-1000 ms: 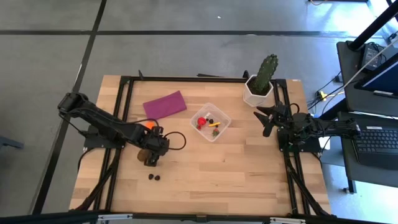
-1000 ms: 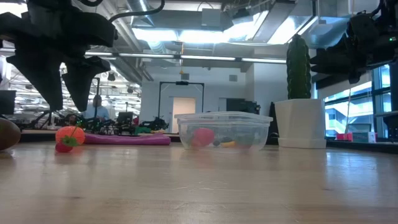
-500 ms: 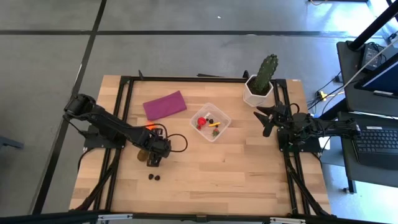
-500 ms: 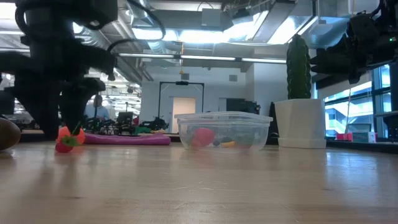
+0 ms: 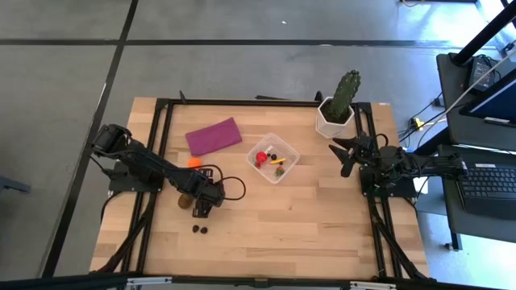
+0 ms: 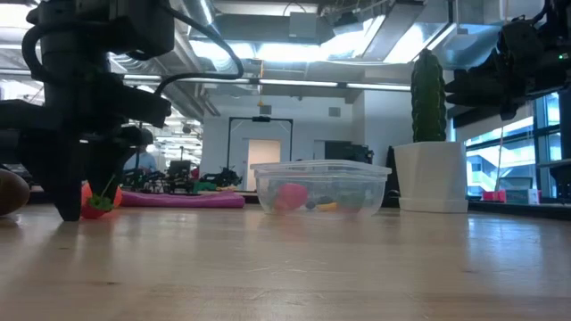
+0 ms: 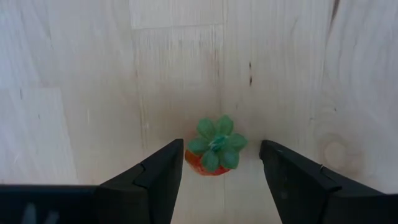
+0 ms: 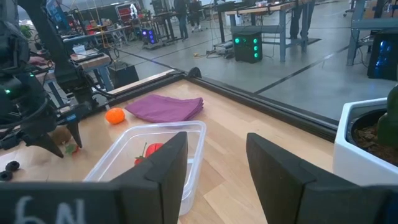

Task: Pick and placing Produce into tupperware
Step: Put the red strawberry into the transparent container

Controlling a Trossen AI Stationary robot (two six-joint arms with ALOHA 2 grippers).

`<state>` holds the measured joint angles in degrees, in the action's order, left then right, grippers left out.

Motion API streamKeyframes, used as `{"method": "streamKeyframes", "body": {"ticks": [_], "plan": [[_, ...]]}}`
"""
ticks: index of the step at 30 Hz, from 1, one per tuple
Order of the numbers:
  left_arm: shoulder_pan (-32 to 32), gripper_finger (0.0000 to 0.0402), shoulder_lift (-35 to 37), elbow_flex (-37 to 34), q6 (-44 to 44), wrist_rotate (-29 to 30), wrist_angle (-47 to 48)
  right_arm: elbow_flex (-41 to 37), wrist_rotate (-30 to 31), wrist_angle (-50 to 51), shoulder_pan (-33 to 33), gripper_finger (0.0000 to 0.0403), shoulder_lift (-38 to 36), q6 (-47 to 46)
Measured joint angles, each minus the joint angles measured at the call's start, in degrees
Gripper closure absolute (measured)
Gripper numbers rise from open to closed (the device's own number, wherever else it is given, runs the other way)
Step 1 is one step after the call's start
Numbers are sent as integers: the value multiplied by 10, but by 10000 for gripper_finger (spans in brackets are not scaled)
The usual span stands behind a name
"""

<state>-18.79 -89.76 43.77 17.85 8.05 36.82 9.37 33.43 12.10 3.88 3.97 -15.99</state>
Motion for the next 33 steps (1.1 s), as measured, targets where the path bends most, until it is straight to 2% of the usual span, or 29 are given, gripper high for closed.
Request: {"method": "streamKeyframes", "body": {"ticks": [6, 18, 26, 29, 33], "plan": [[0, 211, -1, -1, 0, -5, -1, 0, 0, 0, 0, 234, 0, 0], [0, 292, -2, -1, 0, -11, -3, 0, 0, 0, 0, 234, 0, 0], [3, 283, -5, 14, 0, -12, 8, 0, 0, 0, 0, 234, 0, 0], [22, 288, -5, 41, 0, -55, 0, 0, 0, 0, 0, 234, 0, 0], [62, 294, -5, 88, 0, -166, -2, 0, 0, 0, 0, 234, 0, 0]]}}
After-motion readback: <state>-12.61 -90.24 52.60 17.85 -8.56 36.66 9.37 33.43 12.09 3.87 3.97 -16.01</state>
